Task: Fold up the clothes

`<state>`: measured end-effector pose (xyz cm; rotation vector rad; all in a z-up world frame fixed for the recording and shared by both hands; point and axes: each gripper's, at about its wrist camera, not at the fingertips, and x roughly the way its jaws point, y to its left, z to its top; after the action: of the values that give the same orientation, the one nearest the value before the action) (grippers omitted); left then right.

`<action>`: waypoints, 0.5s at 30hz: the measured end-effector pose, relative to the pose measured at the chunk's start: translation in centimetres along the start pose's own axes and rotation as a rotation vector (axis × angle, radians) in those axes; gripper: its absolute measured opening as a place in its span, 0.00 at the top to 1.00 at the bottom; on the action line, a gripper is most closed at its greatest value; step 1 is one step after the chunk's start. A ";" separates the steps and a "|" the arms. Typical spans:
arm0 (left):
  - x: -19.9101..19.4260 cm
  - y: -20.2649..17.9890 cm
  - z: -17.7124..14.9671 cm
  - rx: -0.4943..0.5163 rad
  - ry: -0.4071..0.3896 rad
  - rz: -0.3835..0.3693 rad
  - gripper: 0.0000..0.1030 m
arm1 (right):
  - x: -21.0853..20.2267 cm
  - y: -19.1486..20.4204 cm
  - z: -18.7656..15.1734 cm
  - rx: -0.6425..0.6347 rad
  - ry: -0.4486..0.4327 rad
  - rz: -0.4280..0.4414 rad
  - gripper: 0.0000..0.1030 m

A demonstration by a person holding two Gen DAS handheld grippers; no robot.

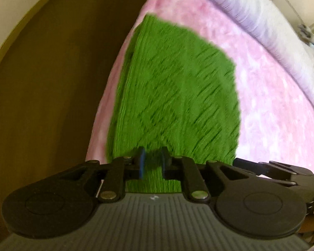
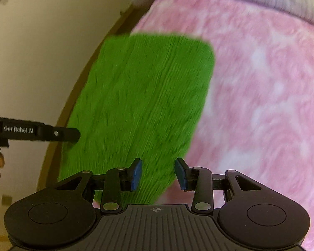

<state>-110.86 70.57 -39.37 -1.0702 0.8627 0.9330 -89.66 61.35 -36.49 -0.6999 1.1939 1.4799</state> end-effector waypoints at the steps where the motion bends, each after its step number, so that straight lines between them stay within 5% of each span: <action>1: -0.3 -0.1 -0.2 -0.020 -0.007 0.008 0.88 | -0.3 0.2 -0.1 -0.004 -0.001 -0.003 0.62; 5: -3.2 -1.9 -0.8 0.006 -0.044 0.073 0.88 | -1.3 1.0 -0.4 -0.018 -0.004 -0.016 0.62; 15: -12.6 -7.8 -4.8 0.027 -0.147 0.226 0.59 | -9.3 1.2 -1.7 -0.055 -0.005 -0.038 0.56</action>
<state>-108.84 61.98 -26.57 -0.8804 0.8827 1.1703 -88.57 56.44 -28.35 -0.7516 1.1343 1.4869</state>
